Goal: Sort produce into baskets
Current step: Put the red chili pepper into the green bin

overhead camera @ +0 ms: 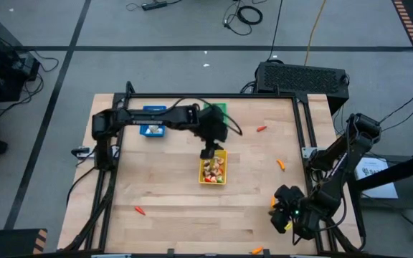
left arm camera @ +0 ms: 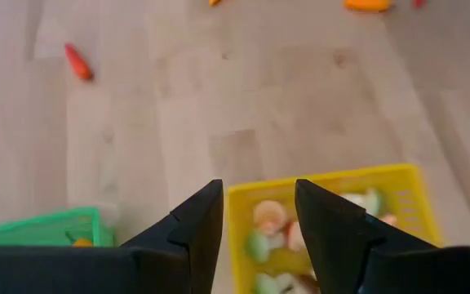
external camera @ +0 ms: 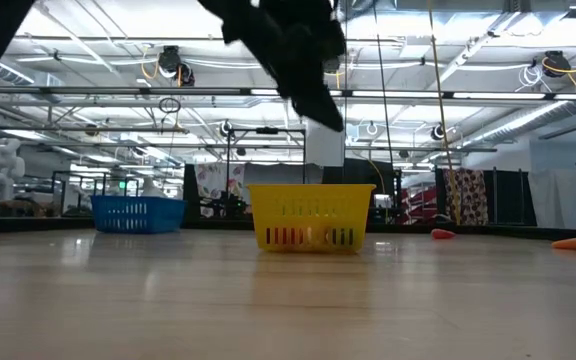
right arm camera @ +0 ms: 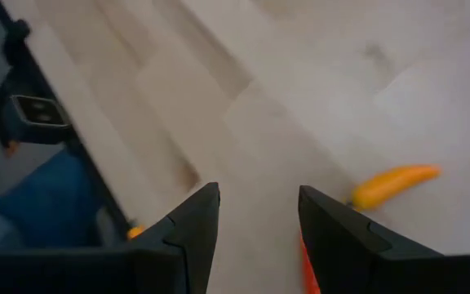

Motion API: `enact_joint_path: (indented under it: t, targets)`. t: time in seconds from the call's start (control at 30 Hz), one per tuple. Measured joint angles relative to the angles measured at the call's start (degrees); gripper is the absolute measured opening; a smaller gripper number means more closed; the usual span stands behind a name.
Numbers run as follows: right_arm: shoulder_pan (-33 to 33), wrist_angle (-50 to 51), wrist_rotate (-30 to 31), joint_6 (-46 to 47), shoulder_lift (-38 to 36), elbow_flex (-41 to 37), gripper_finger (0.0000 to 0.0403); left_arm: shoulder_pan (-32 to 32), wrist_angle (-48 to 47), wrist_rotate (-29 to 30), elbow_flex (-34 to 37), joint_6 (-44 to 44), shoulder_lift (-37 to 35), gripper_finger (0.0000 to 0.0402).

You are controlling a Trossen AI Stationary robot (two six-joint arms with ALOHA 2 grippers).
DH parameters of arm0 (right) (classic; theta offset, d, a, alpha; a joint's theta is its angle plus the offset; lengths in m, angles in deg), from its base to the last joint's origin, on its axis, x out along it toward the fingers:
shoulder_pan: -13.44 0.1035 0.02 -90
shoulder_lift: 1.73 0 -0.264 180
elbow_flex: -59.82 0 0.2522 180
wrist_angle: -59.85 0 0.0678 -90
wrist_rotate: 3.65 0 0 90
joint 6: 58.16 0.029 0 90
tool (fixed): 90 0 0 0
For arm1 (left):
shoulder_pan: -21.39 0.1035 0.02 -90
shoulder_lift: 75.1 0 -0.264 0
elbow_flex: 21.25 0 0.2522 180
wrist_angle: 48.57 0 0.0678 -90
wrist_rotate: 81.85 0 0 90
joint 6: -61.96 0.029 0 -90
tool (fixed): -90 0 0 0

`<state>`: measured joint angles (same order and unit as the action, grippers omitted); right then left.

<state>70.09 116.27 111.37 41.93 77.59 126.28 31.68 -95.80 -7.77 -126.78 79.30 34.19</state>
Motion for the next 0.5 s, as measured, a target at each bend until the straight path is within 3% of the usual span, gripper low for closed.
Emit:
enact_joint_path:
  t: [0.23, 0.5]
  targets:
    - [-2.01, -7.36, -3.45, -0.6, -0.01, 0.02, 0.016, -4.9, -10.29, 8.92, 0.44, 1.5, -9.14, 0.0162]
    - [-2.31, -12.14, -7.66, 0.01, -0.01, 0.02, 0.016, -6.08, -2.16, 9.63, 15.61, -3.0, -24.03, 0.0162]
